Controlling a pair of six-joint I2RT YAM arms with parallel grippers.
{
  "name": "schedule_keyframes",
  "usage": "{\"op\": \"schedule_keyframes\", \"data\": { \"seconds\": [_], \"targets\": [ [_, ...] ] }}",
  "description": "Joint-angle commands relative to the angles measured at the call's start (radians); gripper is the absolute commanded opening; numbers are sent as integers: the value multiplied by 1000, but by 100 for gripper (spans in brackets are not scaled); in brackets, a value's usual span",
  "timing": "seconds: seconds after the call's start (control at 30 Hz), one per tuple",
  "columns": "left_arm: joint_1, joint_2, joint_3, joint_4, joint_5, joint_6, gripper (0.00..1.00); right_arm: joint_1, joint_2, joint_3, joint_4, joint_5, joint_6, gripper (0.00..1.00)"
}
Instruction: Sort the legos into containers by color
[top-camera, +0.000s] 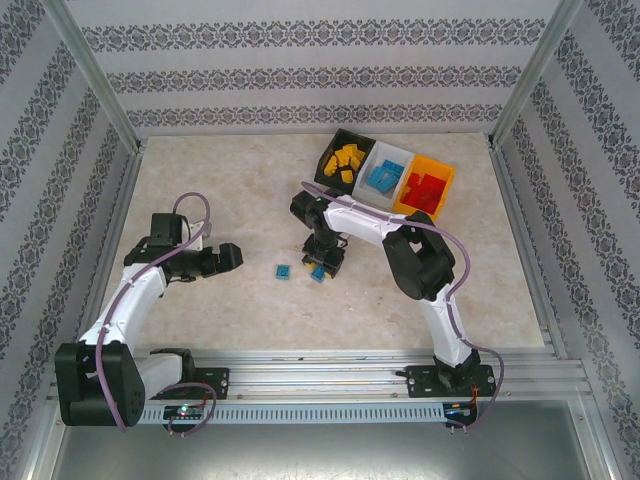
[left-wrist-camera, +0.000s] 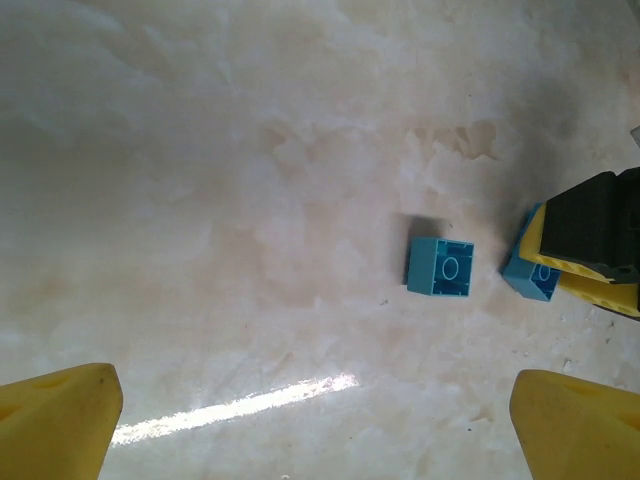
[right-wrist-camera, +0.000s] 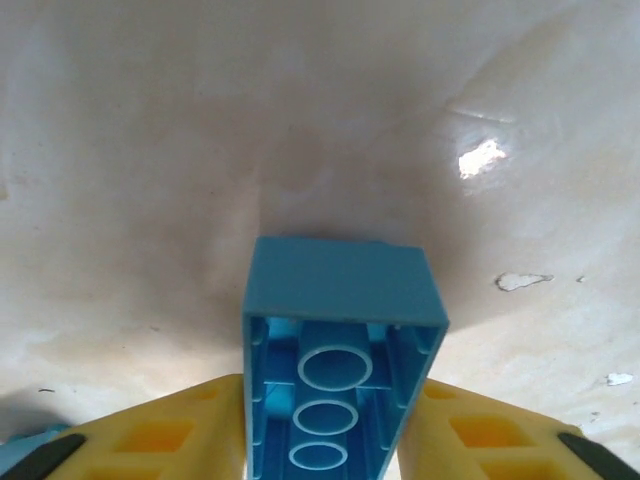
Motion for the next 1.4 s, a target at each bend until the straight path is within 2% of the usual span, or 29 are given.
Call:
{"op": "schedule_keyframes", "data": {
  "seconds": [0.0, 0.33, 0.63, 0.87, 1.17, 1.23, 1.37],
  "targets": [
    [10, -16, -4, 41, -21, 54, 100, -3, -10, -28, 0, -11, 9, 36],
    [8, -1, -6, 40, -26, 47, 100, -43, -111, -40, 9, 35, -71, 35],
    [4, 27, -7, 47, -33, 48, 100, -142, -239, 47, -54, 144, -207, 34],
    [2, 43, -10, 51, -45, 58, 100, -245, -223, 330, -192, 262, -360, 34],
    [-7, 66, -15, 62, -52, 68, 100, -335, -7, 910, -397, 416, -543, 34],
    [-9, 76, -12, 63, -50, 66, 100, -352, 30, 964, -391, 434, -565, 34],
    [-11, 90, -11, 58, -49, 67, 100, -387, 59, 964, -310, 437, -597, 34]
  ]
}}
